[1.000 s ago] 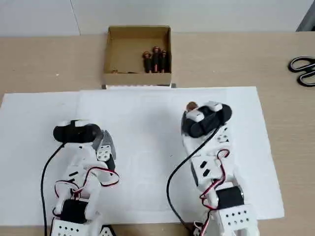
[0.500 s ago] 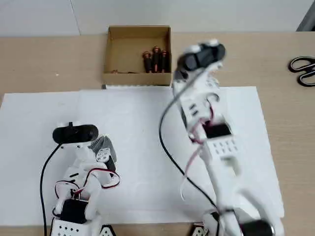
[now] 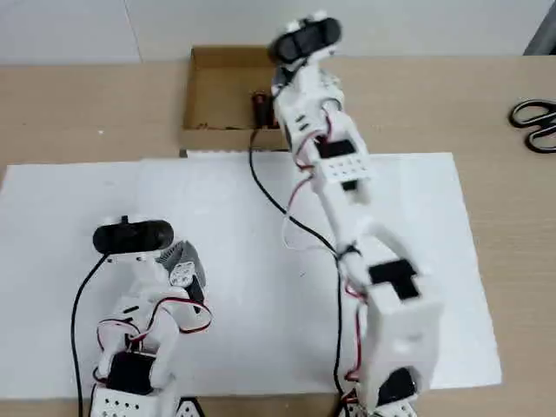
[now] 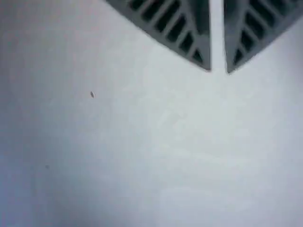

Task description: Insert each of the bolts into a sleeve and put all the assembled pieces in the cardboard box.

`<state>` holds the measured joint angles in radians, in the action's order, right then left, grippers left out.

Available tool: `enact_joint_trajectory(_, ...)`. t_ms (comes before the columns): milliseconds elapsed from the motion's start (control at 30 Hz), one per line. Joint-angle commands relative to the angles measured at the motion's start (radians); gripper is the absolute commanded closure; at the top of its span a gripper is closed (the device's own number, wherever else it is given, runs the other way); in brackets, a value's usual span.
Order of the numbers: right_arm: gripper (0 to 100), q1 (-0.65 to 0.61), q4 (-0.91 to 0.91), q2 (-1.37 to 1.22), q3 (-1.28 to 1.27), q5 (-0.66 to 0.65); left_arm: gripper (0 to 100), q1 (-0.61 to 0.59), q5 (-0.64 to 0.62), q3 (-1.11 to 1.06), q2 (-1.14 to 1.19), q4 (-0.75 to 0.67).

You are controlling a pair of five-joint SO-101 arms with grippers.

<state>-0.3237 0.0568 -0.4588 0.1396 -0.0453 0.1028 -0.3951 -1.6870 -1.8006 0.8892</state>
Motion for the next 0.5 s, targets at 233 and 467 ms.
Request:
enact_joint_trajectory(233,99.1,-0.113,0.073,-0.32,0.419,-0.153,100,-0.055,-0.006,0.005,-0.008,0.003)
enact_joint_trajectory(467,98.9,-0.136,0.116,-0.371,0.437,-0.272,100,-0.058,-0.006,0.005,-0.008,0.003)
